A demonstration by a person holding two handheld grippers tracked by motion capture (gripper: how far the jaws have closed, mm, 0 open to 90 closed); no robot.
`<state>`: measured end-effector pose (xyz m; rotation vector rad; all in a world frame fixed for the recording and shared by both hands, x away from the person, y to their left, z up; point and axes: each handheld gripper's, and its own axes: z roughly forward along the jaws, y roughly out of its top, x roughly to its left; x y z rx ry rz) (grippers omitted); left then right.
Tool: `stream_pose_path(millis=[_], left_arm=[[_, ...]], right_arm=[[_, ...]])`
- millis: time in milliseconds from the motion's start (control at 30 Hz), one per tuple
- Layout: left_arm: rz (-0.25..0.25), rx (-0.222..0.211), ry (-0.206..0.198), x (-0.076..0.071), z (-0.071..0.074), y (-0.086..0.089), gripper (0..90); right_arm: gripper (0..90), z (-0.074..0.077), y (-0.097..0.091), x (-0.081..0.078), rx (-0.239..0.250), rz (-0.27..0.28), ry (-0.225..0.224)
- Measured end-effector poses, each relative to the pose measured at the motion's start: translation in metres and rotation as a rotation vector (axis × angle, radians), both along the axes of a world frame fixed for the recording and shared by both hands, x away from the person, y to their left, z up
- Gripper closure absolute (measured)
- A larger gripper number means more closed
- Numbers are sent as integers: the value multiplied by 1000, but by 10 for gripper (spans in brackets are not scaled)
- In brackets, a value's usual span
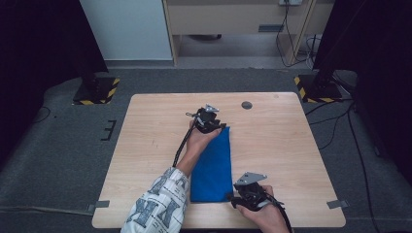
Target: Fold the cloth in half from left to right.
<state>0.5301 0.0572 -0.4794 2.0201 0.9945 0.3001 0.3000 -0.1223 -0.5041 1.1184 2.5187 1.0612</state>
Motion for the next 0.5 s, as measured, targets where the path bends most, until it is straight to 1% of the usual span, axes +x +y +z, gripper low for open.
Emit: stream_pose_path(millis=[67, 100, 167, 200, 233, 333, 433, 500], left_arm=[[-12, 4, -15, -3, 2, 1, 572], [-22, 11, -18, -4, 3, 1, 556], [-33, 29, -37, -8, 6, 4, 525], [-35, 25, -44, -9, 7, 5, 523], [-36, 19, -46, -11, 8, 7, 519], [-37, 25, -54, -13, 11, 11, 498], [-38, 19, -63, -16, 15, 16, 483], [-39, 18, -72, -19, 17, 18, 465]], right_arm=[[444, 1, -1, 2, 0, -7, -20], [419, 1, -2, 3, 0, -7, -29], [373, 2, -3, 6, 10, -8, -50], [354, 2, -3, 7, 15, -10, -63], [340, 3, -4, 8, 21, -11, -68], [298, 8, -7, 8, 42, -2, -81], [256, 13, -10, 6, 69, -7, -90], [238, 16, -12, 5, 68, -10, -99]])
